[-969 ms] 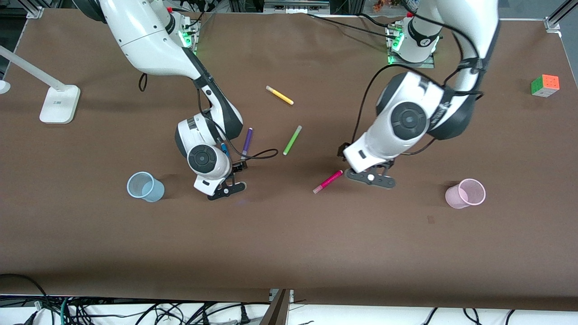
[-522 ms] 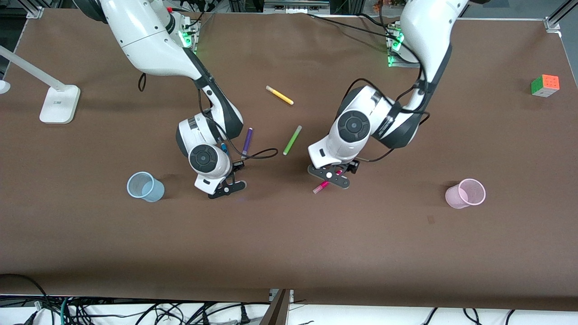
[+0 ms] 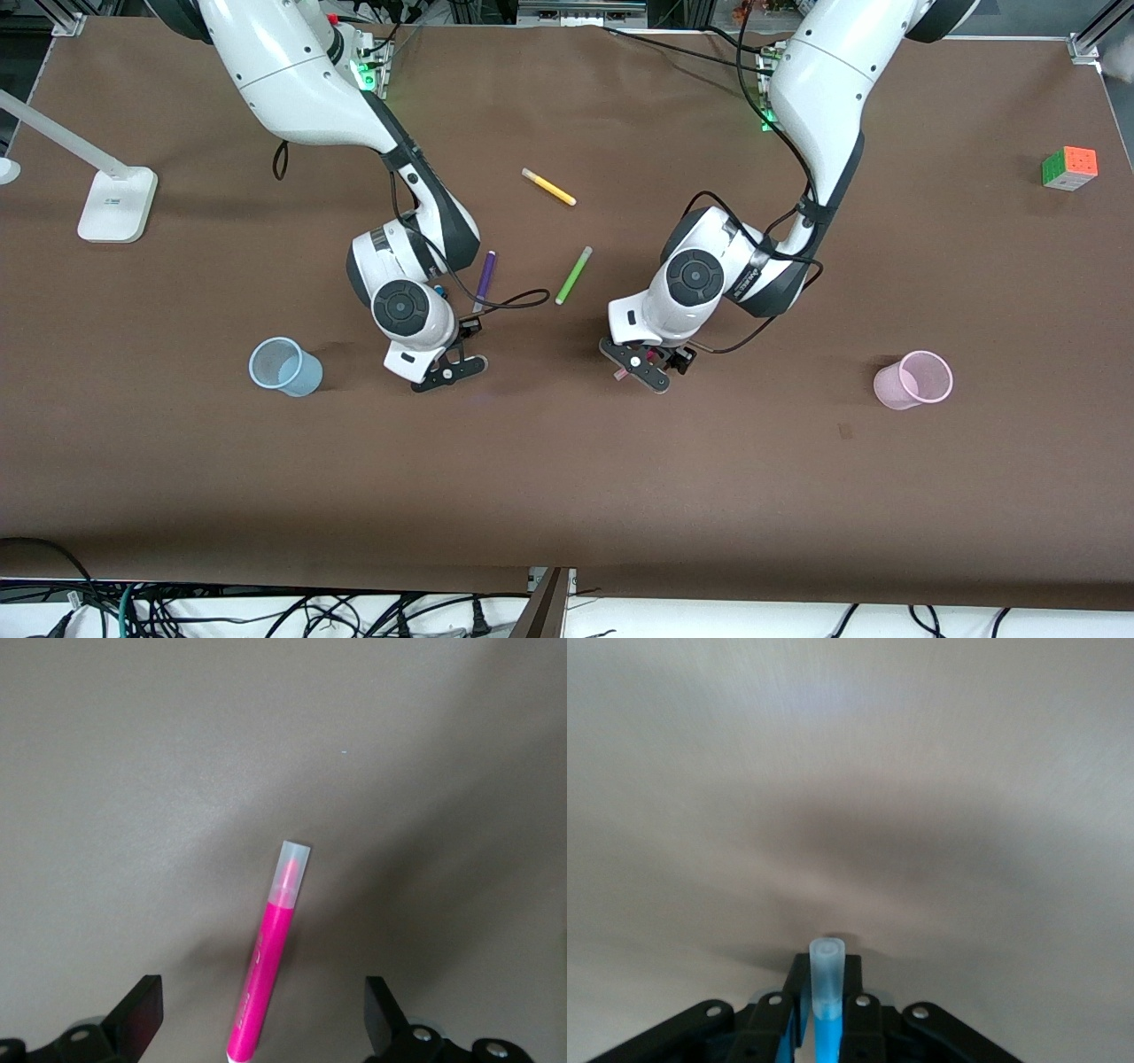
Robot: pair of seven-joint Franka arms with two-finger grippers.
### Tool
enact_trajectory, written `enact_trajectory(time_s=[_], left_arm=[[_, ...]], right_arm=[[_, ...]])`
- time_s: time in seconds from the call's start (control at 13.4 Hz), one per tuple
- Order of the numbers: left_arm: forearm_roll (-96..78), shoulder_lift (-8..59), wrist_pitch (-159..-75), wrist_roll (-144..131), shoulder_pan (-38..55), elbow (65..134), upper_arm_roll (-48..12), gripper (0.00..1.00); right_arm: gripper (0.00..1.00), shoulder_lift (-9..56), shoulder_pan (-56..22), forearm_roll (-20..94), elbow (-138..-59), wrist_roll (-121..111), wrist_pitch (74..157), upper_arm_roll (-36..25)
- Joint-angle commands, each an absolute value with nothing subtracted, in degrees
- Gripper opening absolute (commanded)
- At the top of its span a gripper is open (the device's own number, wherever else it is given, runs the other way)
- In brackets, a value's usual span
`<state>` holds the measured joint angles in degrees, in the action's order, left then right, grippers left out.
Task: Place pink and blue markers in matching cups
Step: 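Grasp the blue marker with the right gripper while the left gripper reaches the pink marker, then carry the blue marker to the blue cup while the left gripper lifts the pink marker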
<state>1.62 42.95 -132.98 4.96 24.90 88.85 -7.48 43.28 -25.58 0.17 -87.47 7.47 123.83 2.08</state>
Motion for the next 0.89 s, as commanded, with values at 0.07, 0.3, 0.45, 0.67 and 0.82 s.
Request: enact_trajectory(time_s=[0.07, 0.3, 0.45, 0.67, 0.82], left_arm=[[8.58, 44.91, -136.84, 6.68, 24.52, 89.30, -7.65, 1.00], [10.19, 45.35, -136.93, 7.20, 24.26, 89.30, -7.65, 0.92], [10.20, 45.35, -137.02, 8.87, 24.17, 89.30, -7.65, 0.82], [10.20, 45.87, -137.28, 9.40, 24.08, 89.12, -7.56, 0.64], [11.85, 46.40, -138.07, 9.40, 24.08, 89.12, -7.65, 0.62]], right_arm=[[0.17, 39.99, -24.87, 0.35, -82.19, 1.00, 118.32, 1.50], [0.17, 37.54, -21.19, 1.14, -78.67, -12.87, 112.25, 1.58], [0.17, 34.73, -18.73, 1.49, -78.49, -21.31, 109.53, 1.58], [0.17, 32.26, -15.48, 4.02, -78.49, -35.63, 106.18, 1.50], [0.17, 31.47, -12.06, 8.60, -78.57, -46.70, 105.21, 1.41]])
